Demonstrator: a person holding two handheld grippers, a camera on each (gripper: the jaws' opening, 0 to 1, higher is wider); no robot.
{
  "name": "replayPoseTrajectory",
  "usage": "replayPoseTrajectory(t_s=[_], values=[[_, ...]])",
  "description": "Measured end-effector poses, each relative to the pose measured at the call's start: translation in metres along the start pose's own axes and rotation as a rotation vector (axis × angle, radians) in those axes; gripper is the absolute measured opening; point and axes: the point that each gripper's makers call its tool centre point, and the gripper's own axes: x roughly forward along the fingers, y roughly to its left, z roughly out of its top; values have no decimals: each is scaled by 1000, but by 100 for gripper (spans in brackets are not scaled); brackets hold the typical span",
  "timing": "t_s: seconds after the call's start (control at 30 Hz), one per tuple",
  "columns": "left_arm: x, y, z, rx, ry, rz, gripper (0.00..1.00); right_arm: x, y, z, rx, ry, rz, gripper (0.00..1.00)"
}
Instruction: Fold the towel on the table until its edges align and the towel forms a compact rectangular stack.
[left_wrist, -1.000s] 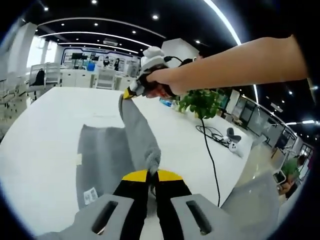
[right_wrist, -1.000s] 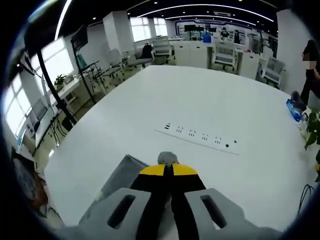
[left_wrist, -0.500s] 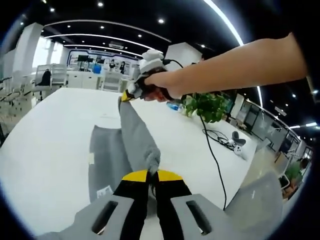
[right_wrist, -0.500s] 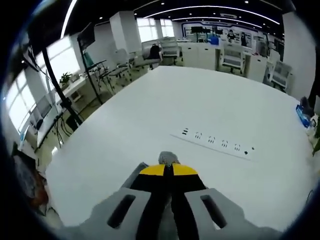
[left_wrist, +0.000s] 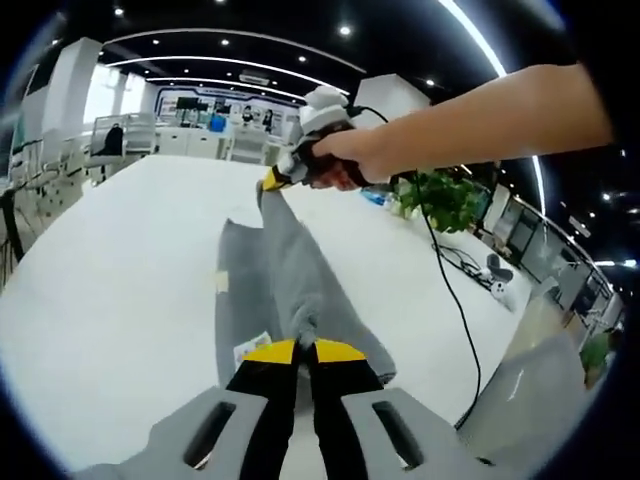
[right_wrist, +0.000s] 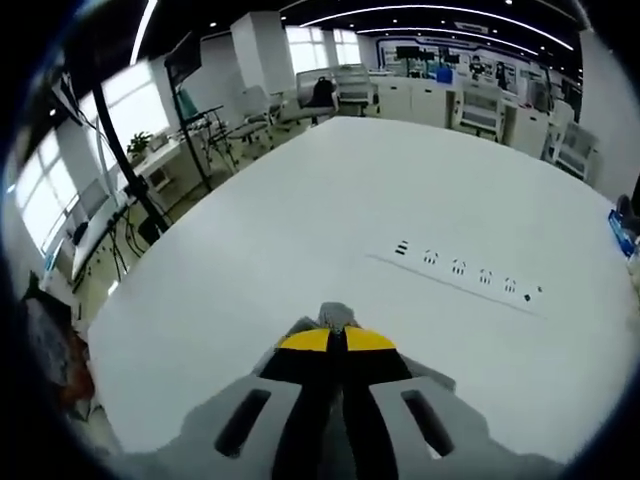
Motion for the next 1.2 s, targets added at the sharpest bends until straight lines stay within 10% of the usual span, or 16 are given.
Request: replayPoseTrajectory(t_s=[0.7,1.2], values=[[9,33,-55,41,112,51,5,38,13,-6,-23,0,37,2],[7,47,-63,57,156,73,5,28,15,5,-23,-67,84,9]])
